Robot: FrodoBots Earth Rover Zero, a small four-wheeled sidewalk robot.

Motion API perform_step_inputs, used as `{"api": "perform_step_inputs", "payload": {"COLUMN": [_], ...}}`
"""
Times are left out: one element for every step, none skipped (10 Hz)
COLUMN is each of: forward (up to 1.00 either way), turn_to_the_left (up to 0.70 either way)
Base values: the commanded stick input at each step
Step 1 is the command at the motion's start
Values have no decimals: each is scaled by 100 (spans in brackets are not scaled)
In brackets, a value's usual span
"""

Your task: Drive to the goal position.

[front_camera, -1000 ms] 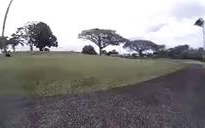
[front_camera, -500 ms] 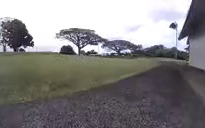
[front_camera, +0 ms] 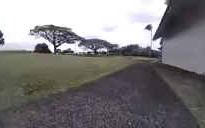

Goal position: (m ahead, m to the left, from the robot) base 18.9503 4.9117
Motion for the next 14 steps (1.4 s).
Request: {"api": "perform_step_inputs", "payload": {"forward": [0,0,0,0,0,0,0,21,70,70,70,70,70,70], "turn_to_the_left": [-70,-70,-70,-70,-70,-18,0,0,0,0,0,0,0,0]}}
